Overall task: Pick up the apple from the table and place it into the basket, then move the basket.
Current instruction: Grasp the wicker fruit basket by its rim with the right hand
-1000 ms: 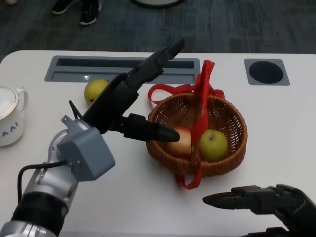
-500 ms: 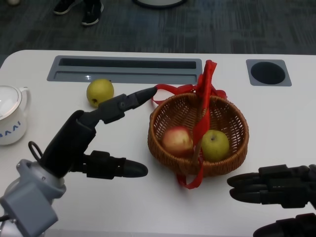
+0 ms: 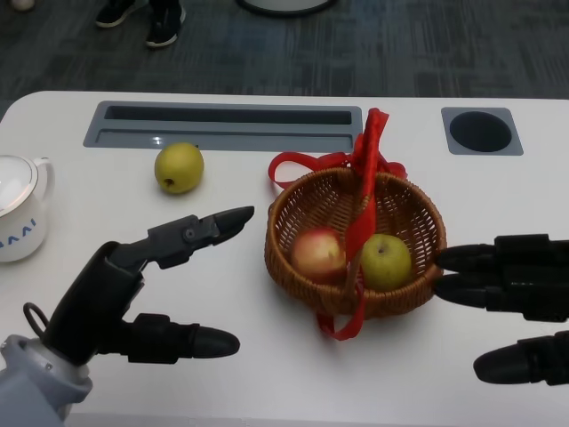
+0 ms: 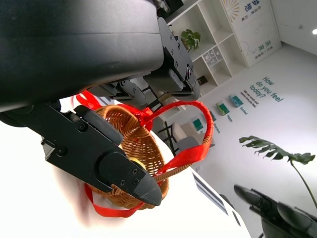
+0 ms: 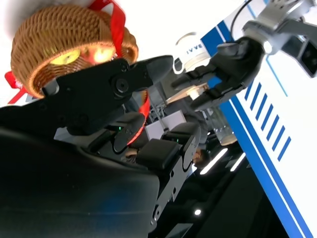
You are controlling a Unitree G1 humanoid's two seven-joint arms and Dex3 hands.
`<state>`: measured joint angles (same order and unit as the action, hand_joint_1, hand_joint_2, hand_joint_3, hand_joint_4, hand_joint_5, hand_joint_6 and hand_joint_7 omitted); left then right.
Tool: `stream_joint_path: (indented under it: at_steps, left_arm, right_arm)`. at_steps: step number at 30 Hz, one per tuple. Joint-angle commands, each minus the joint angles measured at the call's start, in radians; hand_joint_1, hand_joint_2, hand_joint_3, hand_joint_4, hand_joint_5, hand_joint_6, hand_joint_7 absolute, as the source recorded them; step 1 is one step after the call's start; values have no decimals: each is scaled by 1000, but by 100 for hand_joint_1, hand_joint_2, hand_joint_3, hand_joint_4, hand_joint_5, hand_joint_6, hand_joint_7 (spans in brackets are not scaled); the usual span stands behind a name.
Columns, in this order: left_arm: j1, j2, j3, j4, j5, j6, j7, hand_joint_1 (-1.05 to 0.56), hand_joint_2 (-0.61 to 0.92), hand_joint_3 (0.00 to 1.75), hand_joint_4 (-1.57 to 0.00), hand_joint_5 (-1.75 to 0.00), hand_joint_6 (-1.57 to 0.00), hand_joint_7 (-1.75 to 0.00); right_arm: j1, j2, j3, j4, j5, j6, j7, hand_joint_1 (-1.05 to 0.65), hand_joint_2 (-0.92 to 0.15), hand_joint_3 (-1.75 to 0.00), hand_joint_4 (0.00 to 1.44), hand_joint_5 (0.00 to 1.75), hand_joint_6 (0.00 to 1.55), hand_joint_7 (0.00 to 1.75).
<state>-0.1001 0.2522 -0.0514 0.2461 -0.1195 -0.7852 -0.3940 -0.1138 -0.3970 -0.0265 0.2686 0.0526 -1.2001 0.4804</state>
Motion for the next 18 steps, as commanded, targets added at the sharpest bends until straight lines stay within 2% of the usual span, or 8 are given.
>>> stream_joint_path:
  at_steps: [1,7,18]
  left_arm:
    - [21,27,20,-32,-2,-12,-11,-44,69,0,-58,-2,-57,-2]
    - [54,43,29,-67,-31,13,-34,-48,70,0,-66,-4,-64,-4]
    - [77,38,32,-94,-12,24,-28,-49,72,0,-74,-3,-72,-3]
  right_arm:
    - [-60,9,-8,78,-61,-24,-34,-49,-78,0,66,0,58,0]
    - [-168,9,-28,181,-235,-57,-111,-52,-76,0,62,0,54,0]
    - [-329,-10,21,323,-547,-57,-281,-58,-75,0,58,1,51,1]
